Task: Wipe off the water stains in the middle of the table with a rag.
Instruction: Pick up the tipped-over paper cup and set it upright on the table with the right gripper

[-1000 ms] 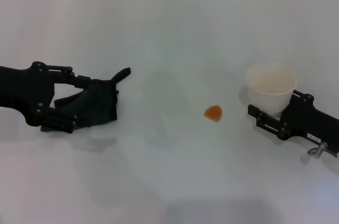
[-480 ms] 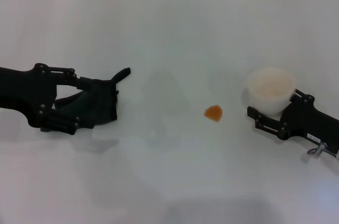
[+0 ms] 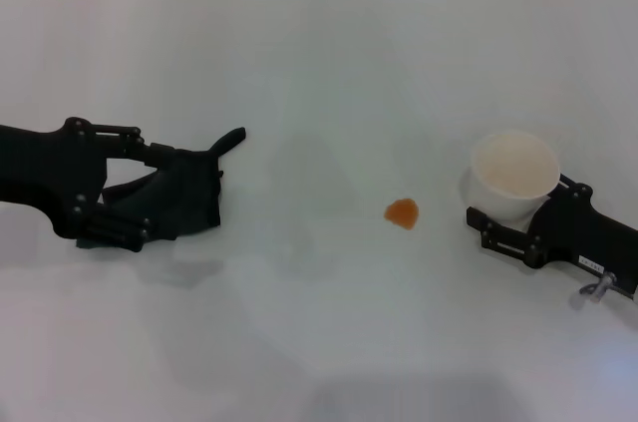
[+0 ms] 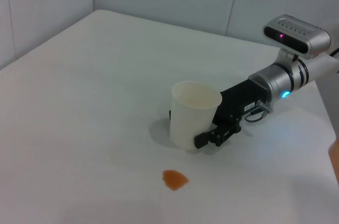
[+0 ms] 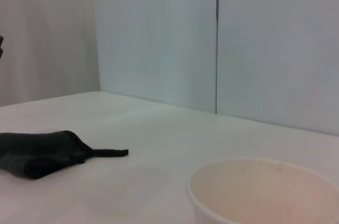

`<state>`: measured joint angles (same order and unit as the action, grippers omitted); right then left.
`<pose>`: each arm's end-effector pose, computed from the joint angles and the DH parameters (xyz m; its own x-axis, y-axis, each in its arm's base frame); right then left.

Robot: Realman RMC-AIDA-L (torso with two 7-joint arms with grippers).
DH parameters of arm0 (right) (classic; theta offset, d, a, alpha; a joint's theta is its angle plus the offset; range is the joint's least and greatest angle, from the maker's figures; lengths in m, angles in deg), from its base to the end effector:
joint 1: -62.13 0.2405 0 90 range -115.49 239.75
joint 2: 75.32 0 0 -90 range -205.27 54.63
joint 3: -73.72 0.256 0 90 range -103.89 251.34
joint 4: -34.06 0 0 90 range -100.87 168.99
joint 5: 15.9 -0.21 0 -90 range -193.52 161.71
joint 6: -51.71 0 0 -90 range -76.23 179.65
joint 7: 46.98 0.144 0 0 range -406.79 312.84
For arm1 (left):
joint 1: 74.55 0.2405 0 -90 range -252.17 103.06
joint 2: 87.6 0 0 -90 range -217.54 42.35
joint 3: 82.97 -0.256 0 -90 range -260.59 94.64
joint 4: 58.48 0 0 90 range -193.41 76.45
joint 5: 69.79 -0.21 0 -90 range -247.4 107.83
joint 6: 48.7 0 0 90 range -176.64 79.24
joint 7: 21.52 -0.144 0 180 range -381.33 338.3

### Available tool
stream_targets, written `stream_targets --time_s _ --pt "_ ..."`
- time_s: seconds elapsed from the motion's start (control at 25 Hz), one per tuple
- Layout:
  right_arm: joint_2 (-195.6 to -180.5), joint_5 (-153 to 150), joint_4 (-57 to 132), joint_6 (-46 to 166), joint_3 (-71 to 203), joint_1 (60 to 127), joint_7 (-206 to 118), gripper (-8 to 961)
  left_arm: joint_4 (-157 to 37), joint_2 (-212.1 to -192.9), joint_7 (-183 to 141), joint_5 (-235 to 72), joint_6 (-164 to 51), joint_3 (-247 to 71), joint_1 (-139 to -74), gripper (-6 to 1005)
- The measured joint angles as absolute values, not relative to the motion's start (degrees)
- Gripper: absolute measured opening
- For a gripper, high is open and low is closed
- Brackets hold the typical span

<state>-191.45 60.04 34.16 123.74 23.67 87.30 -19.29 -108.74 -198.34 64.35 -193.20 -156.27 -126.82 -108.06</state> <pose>0.3354 0.2805 -0.0563 0.8093 -0.1644 -0.5639 -0.5051 -0.6848 -0.5253 -0.2454 0.3278 0.0711 0.9433 0.2395 0.2300 0.2495 -0.9683 -0.0150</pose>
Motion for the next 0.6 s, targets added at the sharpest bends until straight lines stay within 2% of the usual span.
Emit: stream_targets --time_s 0.6 --pt "-190.31 61.09 36.45 124.35 22.14 85.98 -16.74 843 -108.75 -198.33 64.35 -193.17 -156.28 -126.83 -107.62 875"
